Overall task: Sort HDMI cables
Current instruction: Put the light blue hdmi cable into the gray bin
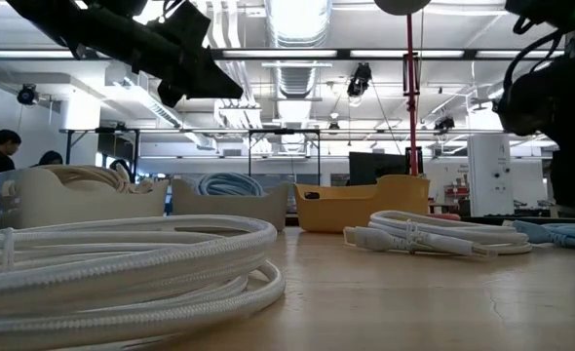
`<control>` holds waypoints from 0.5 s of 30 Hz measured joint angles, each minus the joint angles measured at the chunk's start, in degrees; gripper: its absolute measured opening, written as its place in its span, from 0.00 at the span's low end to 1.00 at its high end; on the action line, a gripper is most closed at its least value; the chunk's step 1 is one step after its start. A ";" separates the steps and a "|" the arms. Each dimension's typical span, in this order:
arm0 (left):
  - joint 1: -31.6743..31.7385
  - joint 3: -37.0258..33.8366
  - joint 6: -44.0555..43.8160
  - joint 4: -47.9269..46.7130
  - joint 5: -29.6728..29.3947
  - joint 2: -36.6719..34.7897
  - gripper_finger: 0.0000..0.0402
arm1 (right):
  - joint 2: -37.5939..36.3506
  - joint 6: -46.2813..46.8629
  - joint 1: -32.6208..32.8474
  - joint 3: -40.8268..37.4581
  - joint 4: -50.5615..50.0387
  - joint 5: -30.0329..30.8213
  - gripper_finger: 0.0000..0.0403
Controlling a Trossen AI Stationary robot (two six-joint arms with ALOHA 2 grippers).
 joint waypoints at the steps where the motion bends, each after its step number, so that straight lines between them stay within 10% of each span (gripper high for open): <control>1: 0.00 0.00 0.00 0.00 -0.06 0.00 0.07 | 0.04 0.06 0.13 0.13 0.21 0.00 0.33; 15: 0.00 0.00 0.00 0.00 -0.02 0.01 0.07 | 10.34 -7.78 0.10 0.21 3.39 -1.58 0.33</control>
